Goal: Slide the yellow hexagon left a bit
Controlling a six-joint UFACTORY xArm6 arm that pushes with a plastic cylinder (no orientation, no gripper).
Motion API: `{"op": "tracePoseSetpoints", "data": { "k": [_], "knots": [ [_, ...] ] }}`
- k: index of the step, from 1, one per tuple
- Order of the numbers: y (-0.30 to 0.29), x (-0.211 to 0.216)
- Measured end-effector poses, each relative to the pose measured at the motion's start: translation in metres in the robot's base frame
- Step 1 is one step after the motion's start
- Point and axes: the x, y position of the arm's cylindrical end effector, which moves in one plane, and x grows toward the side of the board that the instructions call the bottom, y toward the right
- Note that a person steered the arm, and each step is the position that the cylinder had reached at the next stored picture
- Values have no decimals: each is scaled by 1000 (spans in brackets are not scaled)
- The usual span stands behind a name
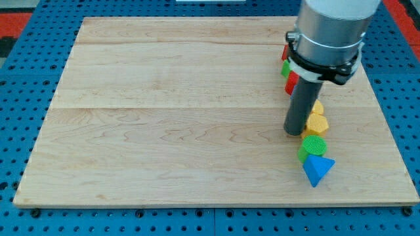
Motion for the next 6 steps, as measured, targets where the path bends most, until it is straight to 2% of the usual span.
{"op": "tracePoseSetpoints", "data": {
  "k": [1,2,3,4,5,6],
  "knots": [
    [7,0],
    [-37,-4],
    [-47,-11],
    [-97,74],
    [-100,122],
    [-87,125]
  ]
}}
